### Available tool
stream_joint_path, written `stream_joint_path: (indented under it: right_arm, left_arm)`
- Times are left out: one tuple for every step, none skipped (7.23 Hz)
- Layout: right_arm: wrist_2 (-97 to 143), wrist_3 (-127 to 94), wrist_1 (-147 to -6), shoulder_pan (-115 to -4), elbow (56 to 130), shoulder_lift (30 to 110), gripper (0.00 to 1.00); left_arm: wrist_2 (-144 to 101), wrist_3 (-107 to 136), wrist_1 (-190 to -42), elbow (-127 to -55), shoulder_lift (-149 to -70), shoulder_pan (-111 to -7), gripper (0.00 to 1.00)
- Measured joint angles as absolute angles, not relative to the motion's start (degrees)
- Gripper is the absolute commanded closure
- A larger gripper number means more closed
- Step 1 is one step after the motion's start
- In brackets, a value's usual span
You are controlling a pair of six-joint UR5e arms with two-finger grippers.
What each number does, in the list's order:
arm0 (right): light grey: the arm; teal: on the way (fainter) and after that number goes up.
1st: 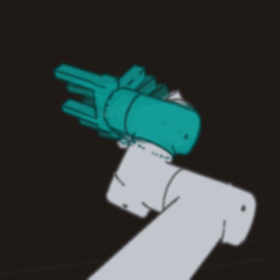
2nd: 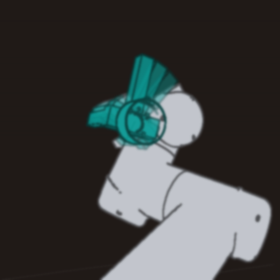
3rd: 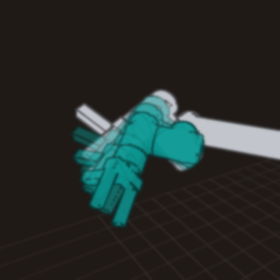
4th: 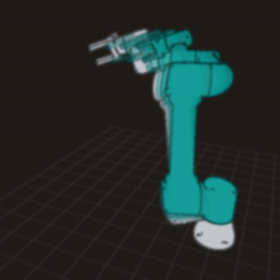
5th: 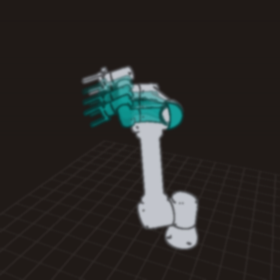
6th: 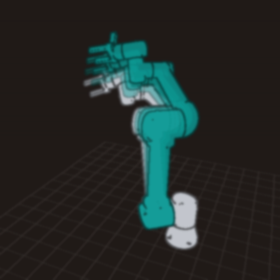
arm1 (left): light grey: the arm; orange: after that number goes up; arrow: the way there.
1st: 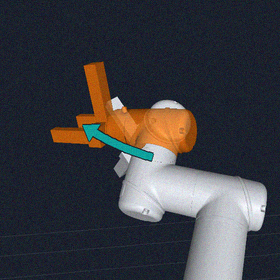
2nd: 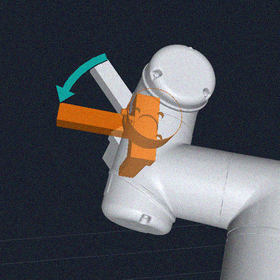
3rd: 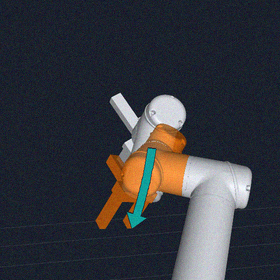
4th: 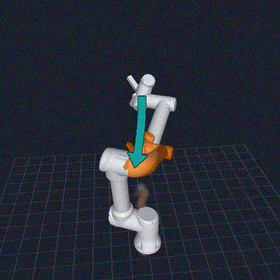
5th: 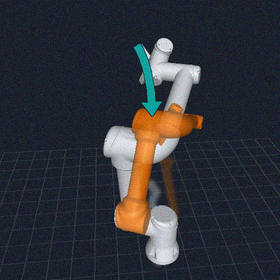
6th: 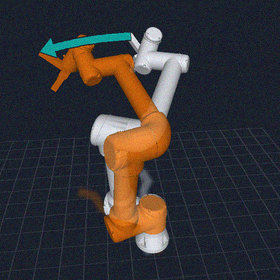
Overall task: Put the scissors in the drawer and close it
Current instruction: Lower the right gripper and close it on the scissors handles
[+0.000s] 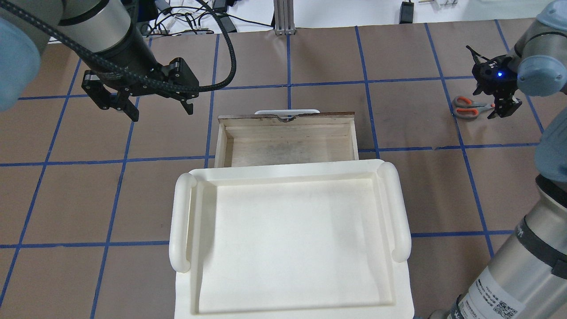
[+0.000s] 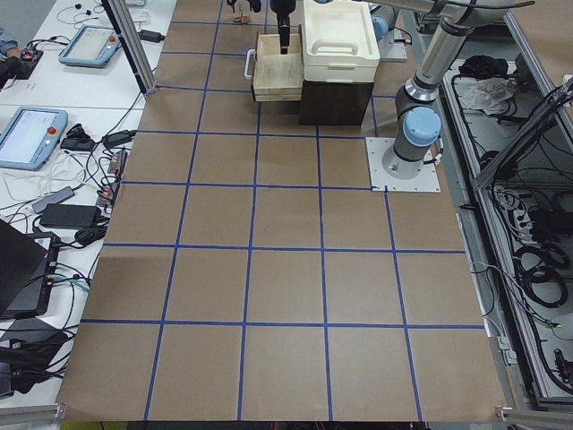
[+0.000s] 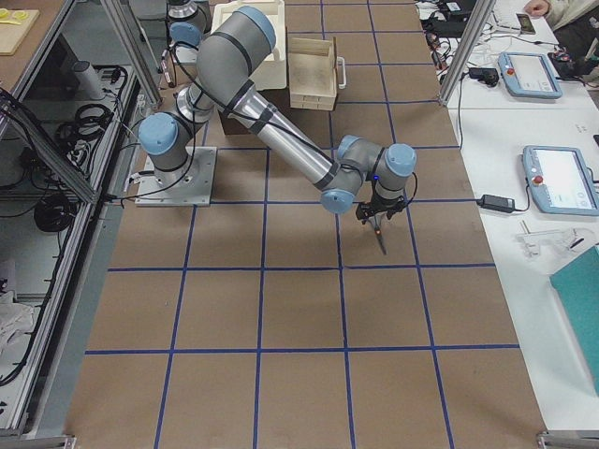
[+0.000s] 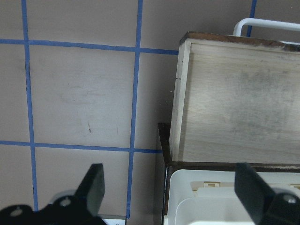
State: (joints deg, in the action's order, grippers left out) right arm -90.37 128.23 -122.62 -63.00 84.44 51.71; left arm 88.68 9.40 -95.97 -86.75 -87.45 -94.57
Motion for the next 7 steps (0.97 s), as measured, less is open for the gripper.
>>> stream_joint_path:
  right_arm:
    - [-90.44,128.02,-122.64,-62.73,84.55,51.44,0.09]
    - [-90.45,127.88,-122.63,-62.58,84.6,51.24,0.13]
    - [-90.45,127.8,-122.61,-62.53,84.62,51.13,0.3]
    - [-90.44,127.87,-122.61,-62.51,84.63,51.1,0.63]
    - [-90.51,128.1,-122.61,-62.49,84.63,51.1,0.99]
    - [-90.66,128.25,-122.62,-62.49,84.63,51.16,1.0]
    - [-90.92,128.41,-122.65,-62.5,84.63,51.22,1.0]
  left_arm:
    - [88.68,9.4,-95.98,-86.75,-87.45,-94.57,0.0]
    - [88.68,9.4,-95.98,-86.75,-87.45,-94.57,0.0]
    - [88.68,9.4,-95.98,-86.75,-87.45,-94.57,0.0]
    - [88.68,9.4,-95.98,-86.75,-87.45,-94.57,0.0]
    - [88.68,9.41,-95.98,-86.75,-87.45,-94.57,0.0]
    - [88.7,9.4,-95.98,-86.75,-87.45,-94.57,0.0]
    - [88.72,9.4,-95.98,-86.75,-87.45,-94.57,0.0]
